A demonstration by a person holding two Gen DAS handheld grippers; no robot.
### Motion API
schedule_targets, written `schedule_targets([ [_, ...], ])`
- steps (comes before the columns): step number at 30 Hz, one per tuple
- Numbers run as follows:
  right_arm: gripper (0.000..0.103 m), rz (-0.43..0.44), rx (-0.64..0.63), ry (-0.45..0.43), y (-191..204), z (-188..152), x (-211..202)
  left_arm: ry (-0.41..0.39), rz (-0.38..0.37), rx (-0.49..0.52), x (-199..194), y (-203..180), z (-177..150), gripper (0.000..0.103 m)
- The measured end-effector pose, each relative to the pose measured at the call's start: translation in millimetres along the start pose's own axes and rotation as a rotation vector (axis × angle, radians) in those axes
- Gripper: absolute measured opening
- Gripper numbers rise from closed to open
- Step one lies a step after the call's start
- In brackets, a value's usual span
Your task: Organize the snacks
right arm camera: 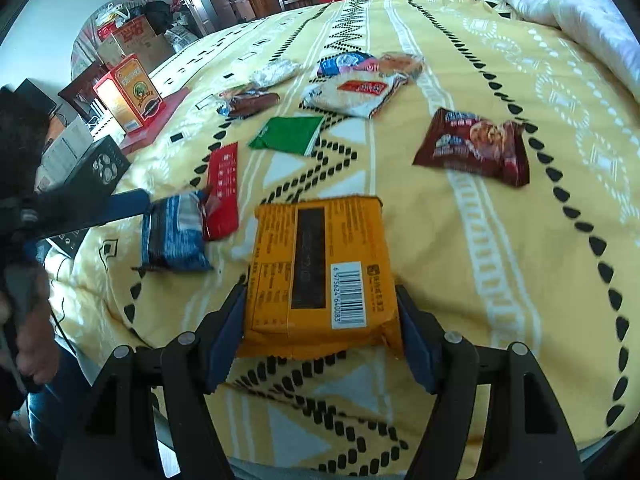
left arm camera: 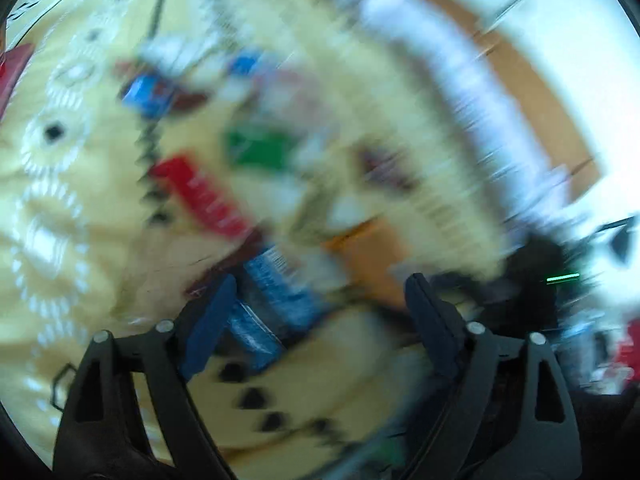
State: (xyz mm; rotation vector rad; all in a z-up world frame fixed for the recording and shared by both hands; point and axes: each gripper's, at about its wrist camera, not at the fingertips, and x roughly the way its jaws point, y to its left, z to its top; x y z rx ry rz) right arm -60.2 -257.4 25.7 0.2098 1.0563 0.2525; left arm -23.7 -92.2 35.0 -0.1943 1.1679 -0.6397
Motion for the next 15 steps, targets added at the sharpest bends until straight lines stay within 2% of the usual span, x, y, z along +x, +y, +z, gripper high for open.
schedule_targets([
  [3, 0.075, 0.001, 0.000, 0.000, 1, 0, 0, -0.030, 0.066, 0.032, -1, 1, -4, 0.088],
  [5, 0.075, -0.004, -0.006, -0.007, 3, 1, -3, -0.055, 0.037, 0.017, -12, -2, -6, 0.087],
  [7, 0.075, -0.024, -0.014, -0.039, 4, 3, -11, -0.138, -0.014, 0.003, -35, -2, -10, 0.088],
  [8, 0.075, -0.038, -0.026, -0.075, 7, 4, -19, -0.176, -0.021, 0.017, -47, -3, -13, 0.089],
  [11, 0.075, -0.051, -0.071, -0.161, 21, 10, -37, -0.200, -0.004, -0.020, -62, 8, -17, 0.090],
  [13, 0.075, -0.031, -0.128, -0.173, 39, 15, -36, -0.226, 0.000, -0.075, -72, 24, -20, 0.089],
  [15, 0.074, -0.090, -0.260, -0.150, 65, 19, -18, -0.232, 0.008, -0.110, -77, 33, -23, 0.089],
])
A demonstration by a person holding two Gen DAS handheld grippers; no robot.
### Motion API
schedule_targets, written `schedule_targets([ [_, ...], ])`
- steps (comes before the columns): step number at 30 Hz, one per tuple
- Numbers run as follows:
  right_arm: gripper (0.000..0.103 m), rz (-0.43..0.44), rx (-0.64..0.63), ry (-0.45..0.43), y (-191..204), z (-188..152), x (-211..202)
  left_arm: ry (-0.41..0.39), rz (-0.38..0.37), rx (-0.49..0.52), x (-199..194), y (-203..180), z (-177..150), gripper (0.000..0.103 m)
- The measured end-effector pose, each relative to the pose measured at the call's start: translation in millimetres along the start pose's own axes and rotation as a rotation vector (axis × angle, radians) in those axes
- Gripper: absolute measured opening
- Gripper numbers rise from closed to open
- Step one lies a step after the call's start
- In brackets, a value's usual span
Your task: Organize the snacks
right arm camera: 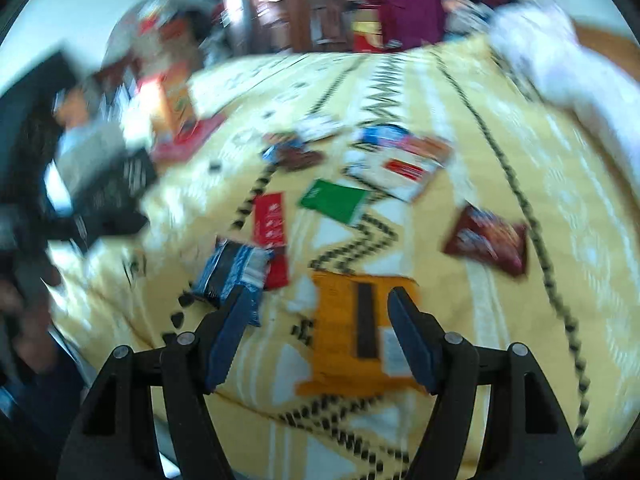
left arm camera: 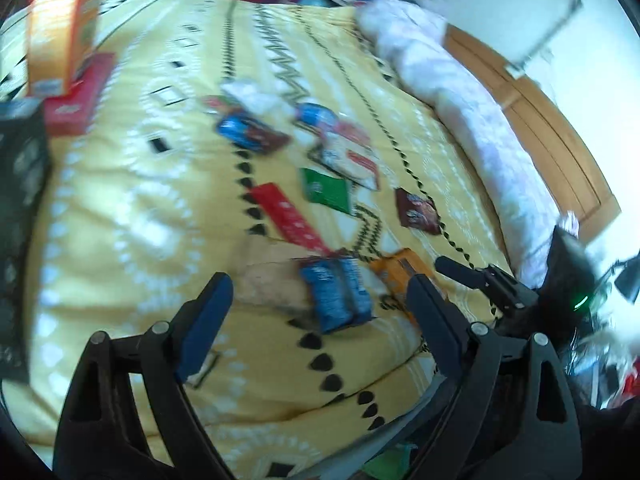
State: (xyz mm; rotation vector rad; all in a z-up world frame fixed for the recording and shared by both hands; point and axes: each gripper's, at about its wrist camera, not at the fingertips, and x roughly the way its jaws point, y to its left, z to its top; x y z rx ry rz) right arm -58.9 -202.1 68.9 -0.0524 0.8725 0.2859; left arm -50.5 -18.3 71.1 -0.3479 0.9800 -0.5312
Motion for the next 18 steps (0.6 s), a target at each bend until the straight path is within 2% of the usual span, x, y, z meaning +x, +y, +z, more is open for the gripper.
schedule_targets([
  [2, 0.073, -0.116, -0.130, 0.049, 16, 2, 30, 0.003, 0.007, -0.003, -3, 1, -1, 0.089],
  [3, 0.072, -0.155, -0.156, 0.077, 19, 2, 43, 0.005, 0.007, 0.000, -5, 0, -3, 0.089],
  [5, 0.072, -0.191, -0.196, 0.095, 24, 4, 55, 0.008, 0.010, 0.015, -7, -5, -6, 0.089],
  [6, 0.071, -0.177, -0.209, 0.097, 30, 7, 56, 0.015, 0.020, 0.032, -4, -8, -7, 0.089],
  [8, 0.071, -0.055, -0.203, 0.087, 43, 11, 48, 0.030, 0.032, 0.056, 0, -9, -8, 0.089],
  [9, 0.071, -0.034, -0.184, 0.083, 43, 10, 43, 0.039, 0.035, 0.066, 7, -12, -8, 0.089],
  [11, 0.073, -0.068, -0.142, 0.054, 36, 10, 27, 0.050, 0.030, 0.115, 14, -21, -10, 0.090],
  [14, 0.080, -0.062, -0.019, 0.037, 6, 0, 1, 0.076, 0.040, 0.225, 27, -34, -15, 0.090],
  [18, 0.081, -0.059, 0.074, 0.055, -27, -25, -20, 0.071, 0.043, 0.278, 27, -33, -20, 0.090],
])
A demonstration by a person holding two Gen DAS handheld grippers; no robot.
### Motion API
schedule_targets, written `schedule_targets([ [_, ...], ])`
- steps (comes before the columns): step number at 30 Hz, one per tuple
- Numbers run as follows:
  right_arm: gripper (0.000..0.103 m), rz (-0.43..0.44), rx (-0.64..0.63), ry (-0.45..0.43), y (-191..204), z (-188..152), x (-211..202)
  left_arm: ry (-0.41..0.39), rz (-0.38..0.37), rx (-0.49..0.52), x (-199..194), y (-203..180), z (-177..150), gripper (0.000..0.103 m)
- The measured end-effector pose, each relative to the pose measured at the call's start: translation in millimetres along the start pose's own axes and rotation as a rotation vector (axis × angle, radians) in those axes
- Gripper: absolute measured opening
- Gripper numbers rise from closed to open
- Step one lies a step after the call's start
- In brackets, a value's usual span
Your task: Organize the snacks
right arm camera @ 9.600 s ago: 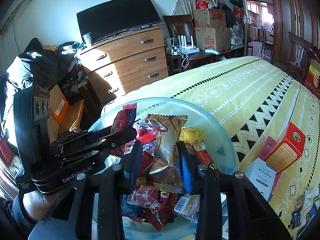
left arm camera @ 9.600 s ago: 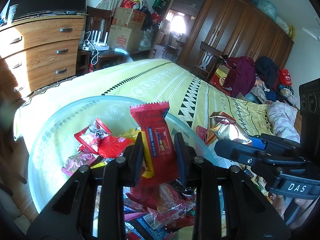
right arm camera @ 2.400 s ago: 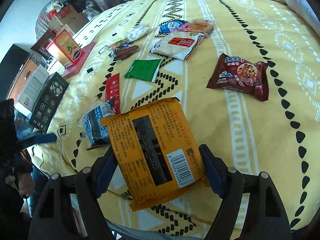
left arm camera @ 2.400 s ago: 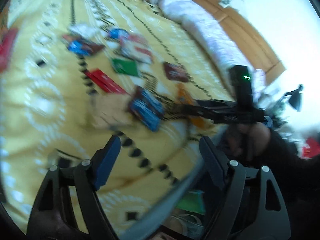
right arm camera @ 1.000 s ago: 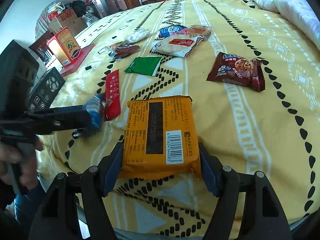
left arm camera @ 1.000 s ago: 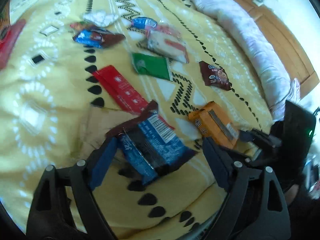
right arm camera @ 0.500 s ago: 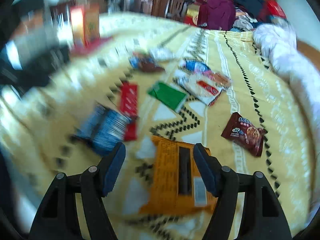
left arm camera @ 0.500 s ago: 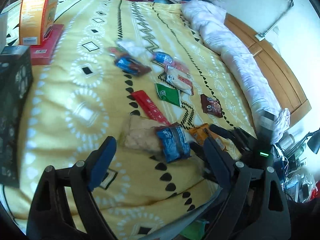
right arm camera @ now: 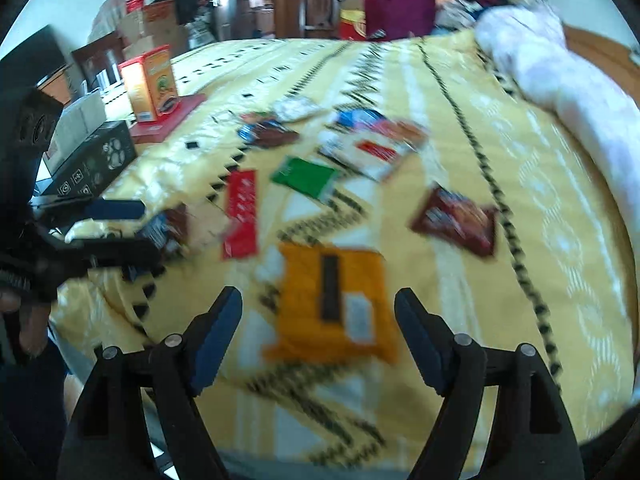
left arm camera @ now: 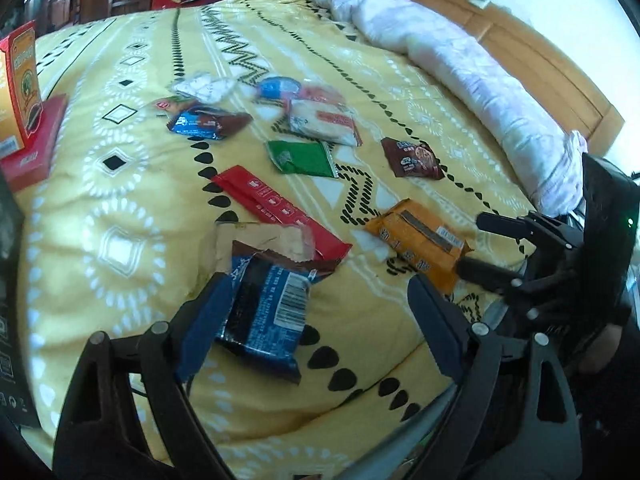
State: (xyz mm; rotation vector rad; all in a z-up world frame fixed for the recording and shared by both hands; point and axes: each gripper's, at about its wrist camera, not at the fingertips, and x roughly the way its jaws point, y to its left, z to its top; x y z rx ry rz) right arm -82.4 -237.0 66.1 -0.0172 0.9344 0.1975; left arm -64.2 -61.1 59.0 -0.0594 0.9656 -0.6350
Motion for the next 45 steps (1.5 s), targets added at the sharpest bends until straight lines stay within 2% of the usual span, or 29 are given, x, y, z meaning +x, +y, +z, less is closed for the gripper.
schedule_targets([
  [2, 0.081, 0.002, 0.022, 0.006, -7, -6, -7, -0.008, 0.027, 0.023, -1, 4, -2, 0.090],
  [7, 0.085, 0.017, 0.077, 0.019, -19, -16, -7, -0.016, -0.006, 0.016, 5, 13, -1, 0.093],
  [12, 0.085, 0.036, 0.099, 0.032, -22, -7, -1, 0.030, 0.004, -0.003, 23, 22, -4, 0.093],
  [15, 0.086, 0.041, 0.092, 0.054, -21, -2, 6, 0.024, 0.006, -0.019, 24, 24, -5, 0.091],
  [16, 0.086, 0.044, 0.094, 0.057, -21, -1, 7, 0.018, 0.005, -0.022, 23, 24, -5, 0.084],
  [17, 0.086, 0.047, 0.099, 0.060, -21, 0, 9, 0.020, 0.005, -0.023, 23, 24, -5, 0.067],
  [19, 0.086, 0.052, 0.109, 0.064, -22, 2, 12, 0.021, 0.025, -0.013, 23, 22, -5, 0.048],
  [29, 0.086, 0.047, 0.141, 0.098, -32, 7, 27, -0.009, 0.039, -0.050, -3, 22, -8, 0.048],
  [33, 0.093, 0.045, 0.115, 0.123, -28, 12, 42, -0.026, 0.030, -0.056, -10, 19, -2, 0.048],
  [39, 0.094, 0.053, 0.104, 0.127, -15, 21, 48, -0.028, 0.033, -0.071, -11, 19, 2, 0.048],
  [43, 0.095, -0.024, 0.063, 0.167, -9, 15, 60, -0.022, 0.034, -0.079, -8, 19, 0, 0.048],
  [45, 0.095, -0.021, 0.087, 0.174, -14, 11, 66, -0.021, 0.040, -0.075, -7, 18, 0, 0.048],
])
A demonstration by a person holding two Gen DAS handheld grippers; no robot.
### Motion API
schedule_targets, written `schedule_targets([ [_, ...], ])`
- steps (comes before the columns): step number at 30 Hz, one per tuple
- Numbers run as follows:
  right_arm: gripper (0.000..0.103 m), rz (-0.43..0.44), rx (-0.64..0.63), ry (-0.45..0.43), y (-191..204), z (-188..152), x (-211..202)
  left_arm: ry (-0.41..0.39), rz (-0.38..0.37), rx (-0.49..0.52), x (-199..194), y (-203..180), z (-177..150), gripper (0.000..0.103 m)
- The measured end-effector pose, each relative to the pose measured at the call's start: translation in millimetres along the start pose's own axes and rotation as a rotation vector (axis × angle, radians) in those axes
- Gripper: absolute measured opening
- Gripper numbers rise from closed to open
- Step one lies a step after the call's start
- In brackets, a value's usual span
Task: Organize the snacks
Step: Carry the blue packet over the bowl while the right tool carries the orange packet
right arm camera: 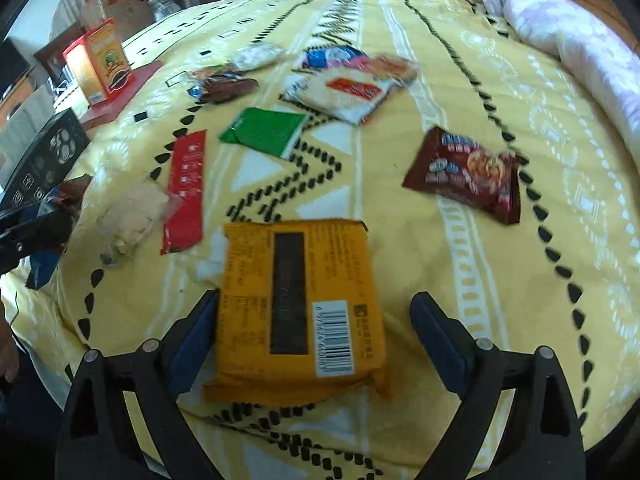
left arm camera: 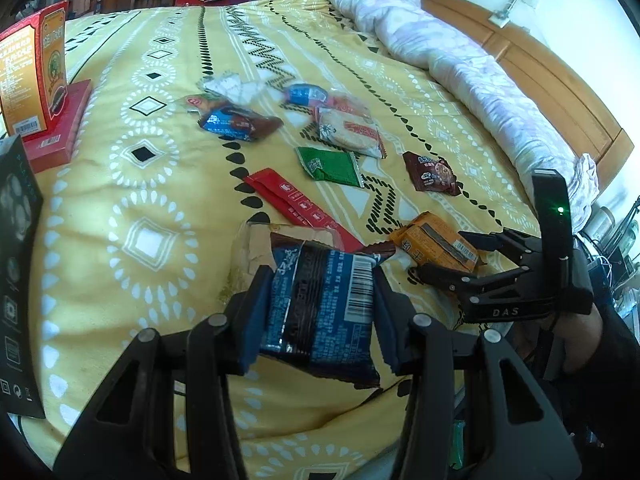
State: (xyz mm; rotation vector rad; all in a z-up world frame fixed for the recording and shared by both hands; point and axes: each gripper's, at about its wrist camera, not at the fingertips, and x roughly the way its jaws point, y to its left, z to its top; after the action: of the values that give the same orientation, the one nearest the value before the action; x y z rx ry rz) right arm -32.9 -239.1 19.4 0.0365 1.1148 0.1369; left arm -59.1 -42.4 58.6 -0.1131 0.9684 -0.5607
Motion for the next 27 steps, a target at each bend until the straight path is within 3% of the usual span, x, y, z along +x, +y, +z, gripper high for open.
schedule_targets([
  [2, 0.094, 0.010, 0.008, -0.011, -3, -2, 2, -0.002, 0.003, -0.005, 0, 0, 0, 0.048],
  [3, 0.079, 0.026, 0.008, -0.015, -4, -2, 3, -0.006, 0.009, -0.007, -1, -1, 0, 0.048],
  [4, 0.072, 0.055, 0.005, -0.023, -4, -2, 3, -0.011, 0.012, -0.011, -3, -1, 1, 0.048],
  [11, 0.071, 0.067, 0.001, -0.099, 2, 7, -27, -0.094, 0.060, -0.007, -37, -2, 12, 0.048],
  [16, 0.071, 0.091, -0.031, -0.173, 23, 27, -59, -0.221, 0.142, -0.005, -97, 8, 27, 0.048],
  [23, 0.071, 0.165, -0.113, -0.296, 81, 76, -103, -0.375, 0.285, -0.065, -182, 45, 39, 0.048],
  [27, 0.071, 0.253, -0.168, -0.355, 134, 111, -125, -0.445, 0.390, -0.114, -227, 75, 39, 0.048],
])
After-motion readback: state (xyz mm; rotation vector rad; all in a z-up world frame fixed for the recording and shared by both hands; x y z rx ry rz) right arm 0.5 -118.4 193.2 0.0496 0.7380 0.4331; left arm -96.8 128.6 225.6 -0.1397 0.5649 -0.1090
